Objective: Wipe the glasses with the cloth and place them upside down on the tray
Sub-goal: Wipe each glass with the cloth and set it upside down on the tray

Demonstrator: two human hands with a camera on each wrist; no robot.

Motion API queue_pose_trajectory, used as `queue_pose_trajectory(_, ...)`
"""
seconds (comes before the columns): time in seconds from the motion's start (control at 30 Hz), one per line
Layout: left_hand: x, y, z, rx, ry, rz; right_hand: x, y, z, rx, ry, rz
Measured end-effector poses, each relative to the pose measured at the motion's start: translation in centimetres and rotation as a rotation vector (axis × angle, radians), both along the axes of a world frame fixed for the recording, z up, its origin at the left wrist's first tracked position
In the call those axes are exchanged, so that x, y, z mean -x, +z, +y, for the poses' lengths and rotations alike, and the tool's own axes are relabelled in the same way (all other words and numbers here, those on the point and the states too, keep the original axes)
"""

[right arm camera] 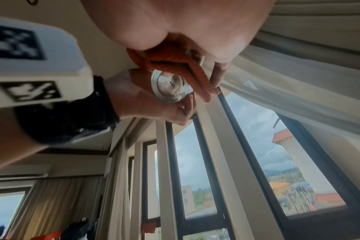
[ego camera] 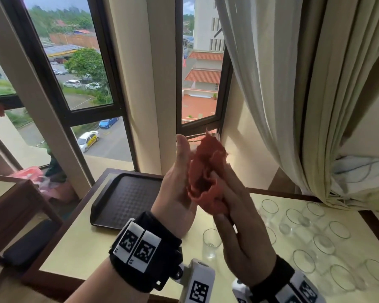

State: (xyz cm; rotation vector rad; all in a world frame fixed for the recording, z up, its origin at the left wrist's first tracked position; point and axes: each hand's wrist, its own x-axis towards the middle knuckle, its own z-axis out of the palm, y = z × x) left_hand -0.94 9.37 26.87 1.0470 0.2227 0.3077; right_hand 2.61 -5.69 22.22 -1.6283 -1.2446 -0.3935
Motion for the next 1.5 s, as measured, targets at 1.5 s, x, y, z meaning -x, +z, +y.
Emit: queue_pose_trajectory(1.5,-2.4,0.4,-1.3,-0.133,0.158,0.024,-3.8,0.1,0.2,-0.076,-0.071,0.404)
